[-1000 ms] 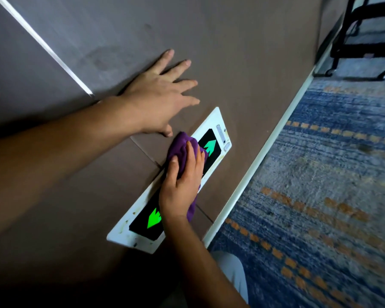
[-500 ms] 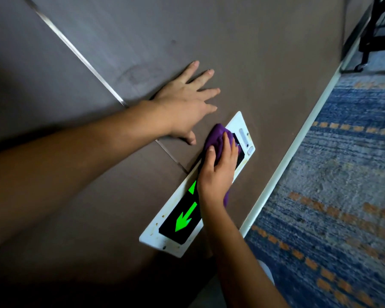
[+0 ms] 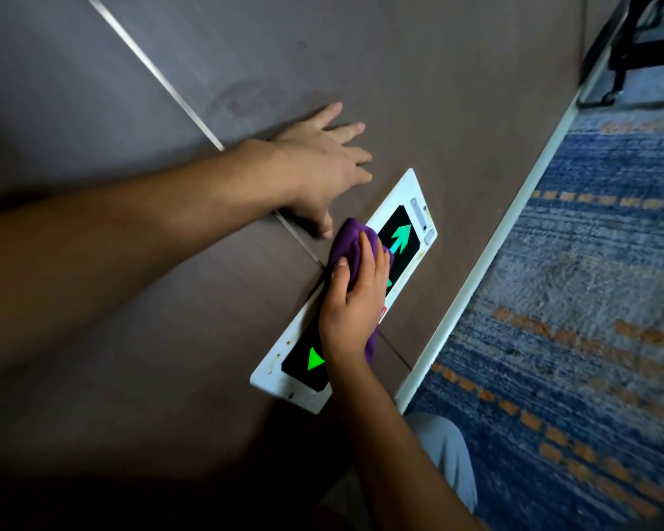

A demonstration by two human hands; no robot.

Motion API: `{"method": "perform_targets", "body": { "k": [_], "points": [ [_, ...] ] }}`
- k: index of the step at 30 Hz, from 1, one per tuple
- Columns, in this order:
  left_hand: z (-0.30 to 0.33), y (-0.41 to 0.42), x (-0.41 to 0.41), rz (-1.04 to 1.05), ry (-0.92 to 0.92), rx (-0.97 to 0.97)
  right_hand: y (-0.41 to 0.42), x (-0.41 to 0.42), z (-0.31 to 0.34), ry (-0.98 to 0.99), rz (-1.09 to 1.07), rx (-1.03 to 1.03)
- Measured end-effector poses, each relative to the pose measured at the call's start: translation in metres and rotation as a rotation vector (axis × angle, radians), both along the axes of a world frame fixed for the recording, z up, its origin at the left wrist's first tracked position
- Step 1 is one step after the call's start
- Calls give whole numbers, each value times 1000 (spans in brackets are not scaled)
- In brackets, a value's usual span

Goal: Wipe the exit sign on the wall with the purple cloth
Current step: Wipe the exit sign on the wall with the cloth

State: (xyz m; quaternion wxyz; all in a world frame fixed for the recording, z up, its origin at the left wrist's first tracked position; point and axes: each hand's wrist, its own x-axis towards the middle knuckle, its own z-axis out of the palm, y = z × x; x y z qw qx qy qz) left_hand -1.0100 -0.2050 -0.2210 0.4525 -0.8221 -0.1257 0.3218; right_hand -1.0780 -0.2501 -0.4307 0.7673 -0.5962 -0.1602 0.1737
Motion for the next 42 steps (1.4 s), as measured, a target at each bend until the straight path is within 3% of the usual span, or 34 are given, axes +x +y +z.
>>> {"method": "perform_targets", "body": {
  "k": [10, 18, 23, 35, 42],
  "points": [
    [-9, -5, -38, -65, 94, 98, 5, 59, -13, -83, 174, -30],
    [-11, -4, -39, -88, 88, 93, -3, 3, -1, -96, 2, -64],
    [-10, -2, -40, -111, 88, 83, -12, -24, -1, -147, 5, -73],
    [-18, -10, -62, -143, 40, 132, 15, 65, -13, -83, 117, -24],
    [-17, -8, -62, -168, 32, 113, -4, -6, -15, -101, 16, 51]
  ]
}}
